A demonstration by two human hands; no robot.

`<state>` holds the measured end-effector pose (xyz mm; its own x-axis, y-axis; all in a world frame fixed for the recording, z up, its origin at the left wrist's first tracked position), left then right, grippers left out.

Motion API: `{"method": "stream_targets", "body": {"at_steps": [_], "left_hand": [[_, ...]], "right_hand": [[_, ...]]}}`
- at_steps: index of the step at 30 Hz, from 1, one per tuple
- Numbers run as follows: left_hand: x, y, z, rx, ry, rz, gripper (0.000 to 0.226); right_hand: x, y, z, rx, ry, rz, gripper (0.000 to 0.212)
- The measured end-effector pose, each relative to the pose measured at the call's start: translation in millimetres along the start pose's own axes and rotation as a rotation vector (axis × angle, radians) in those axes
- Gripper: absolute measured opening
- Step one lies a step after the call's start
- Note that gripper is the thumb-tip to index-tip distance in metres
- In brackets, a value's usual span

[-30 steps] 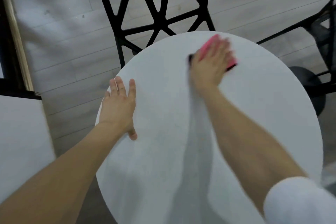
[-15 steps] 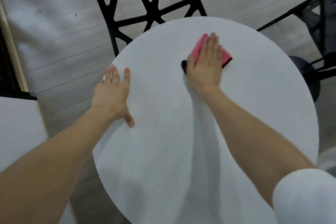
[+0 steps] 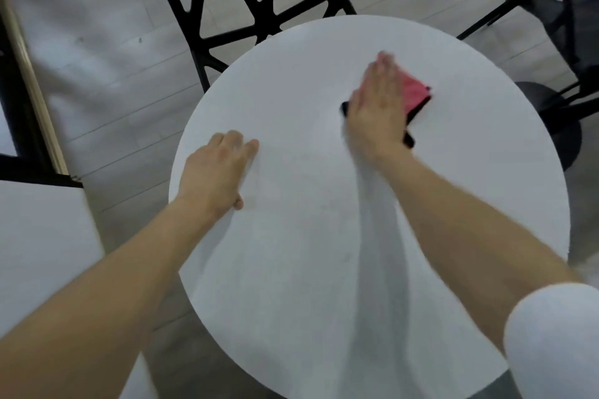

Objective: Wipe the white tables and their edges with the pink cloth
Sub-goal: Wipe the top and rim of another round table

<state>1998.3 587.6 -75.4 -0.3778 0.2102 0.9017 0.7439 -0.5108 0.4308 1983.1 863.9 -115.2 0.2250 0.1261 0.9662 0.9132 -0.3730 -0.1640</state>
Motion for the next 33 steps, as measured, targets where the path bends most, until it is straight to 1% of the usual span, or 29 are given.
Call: {"method": "stream_targets", "body": {"at_steps": [1, 2, 3, 5, 6, 7, 8, 9, 12, 13, 14, 15, 16, 17, 19, 20, 21, 22, 23, 24, 26, 27, 28, 29, 30, 31, 33], "left_hand": [[-1, 6, 10, -0.032, 0.0, -0.012, 0.106], [-8, 13, 20, -0.062, -0.011, -0.06, 0.1], [-16, 19, 29, -0.084, -0.027, -0.124, 0.108], [-34, 28, 41, -0.062, -0.032, -0.256, 0.148], [-41, 31, 46, -0.046, -0.036, -0.29, 0.161], [-46, 31, 49, -0.033, -0.054, -0.304, 0.168], [-48, 31, 49, -0.02, -0.072, -0.3, 0.171], [-49, 29, 49, -0.019, -0.086, -0.287, 0.172], [-49, 25, 47, -0.039, -0.093, -0.266, 0.174], [-50, 25, 46, -0.037, -0.093, -0.258, 0.175], [-51, 24, 46, -0.032, -0.094, -0.255, 0.175], [-52, 24, 47, -0.031, -0.1, -0.262, 0.176], [-54, 24, 48, -0.029, -0.103, -0.267, 0.176], [-54, 25, 48, -0.023, -0.105, -0.272, 0.176], [-55, 26, 49, -0.024, -0.111, -0.279, 0.177], [-55, 25, 49, -0.025, -0.114, -0.275, 0.177], [-55, 25, 48, -0.025, -0.112, -0.27, 0.178], [-55, 25, 48, -0.024, -0.104, -0.266, 0.178], [-55, 26, 47, -0.025, -0.099, -0.265, 0.178], [-55, 26, 47, -0.029, -0.098, -0.263, 0.178], [-53, 26, 47, -0.037, -0.103, -0.264, 0.178], [-53, 25, 47, -0.038, -0.109, -0.266, 0.178], [-51, 23, 47, -0.036, -0.117, -0.262, 0.178], [-51, 22, 47, -0.035, -0.121, -0.26, 0.178], [-50, 22, 48, -0.038, -0.121, -0.264, 0.179], [-50, 23, 49, -0.037, -0.122, -0.266, 0.179], [-48, 25, 48, -0.023, -0.139, -0.264, 0.18]], "right_hand": [[-2, 27, -36, 0.105, -0.028, -0.014, 0.057], [-2, 62, -70, 0.232, -0.094, -0.059, 0.056], [-1, 102, -95, 0.362, -0.14, -0.156, 0.058], [12, 164, -113, 0.608, -0.165, -0.323, 0.066], [14, 175, -100, 0.684, -0.157, -0.372, 0.07], [14, 170, -80, 0.716, -0.145, -0.391, 0.074], [13, 148, -55, 0.688, -0.118, -0.38, 0.077], [12, 115, -26, 0.591, -0.079, -0.358, 0.08], [17, 10, 58, 0.066, -0.007, -0.288, 0.092], [13, -6, 66, -0.072, -0.008, -0.265, 0.097], [8, -8, 60, -0.169, -0.022, -0.246, 0.1], [7, 3, 42, -0.202, -0.038, -0.22, 0.1], [5, 25, 13, -0.149, -0.057, -0.202, 0.098], [6, 58, -24, -0.026, -0.083, -0.212, 0.095], [9, 143, -78, 0.32, -0.13, -0.315, 0.087], [14, 179, -87, 0.495, -0.129, -0.369, 0.084], [19, 200, -80, 0.63, -0.117, -0.402, 0.081], [22, 204, -60, 0.697, -0.107, -0.422, 0.08], [24, 191, -32, 0.671, -0.075, -0.418, 0.08], [25, 165, 0, 0.559, -0.037, -0.397, 0.081], [32, 98, 66, 0.176, 0.018, -0.303, 0.082], [34, 74, 87, -0.019, 0.028, -0.258, 0.081], [31, 59, 92, -0.17, 0.029, -0.204, 0.08], [25, 55, 81, -0.27, 0.019, -0.165, 0.081], [20, 62, 59, -0.307, 0.005, -0.144, 0.082], [15, 80, 27, -0.269, -0.023, -0.141, 0.082], [13, 143, -40, -0.032, -0.085, -0.184, 0.08]]}}
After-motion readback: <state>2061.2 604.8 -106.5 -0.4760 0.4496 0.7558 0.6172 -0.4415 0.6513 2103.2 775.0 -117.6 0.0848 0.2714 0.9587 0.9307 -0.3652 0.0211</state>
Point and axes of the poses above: each hand's wrist, its own y-axis away from the middle knuckle, its own x-axis out of the back of the hand, z = x × y, the point moved 9 cm from there along -y, towards the middle knuckle, and after that the axes turned 4 degrees about -x, right-handed, at the moved point
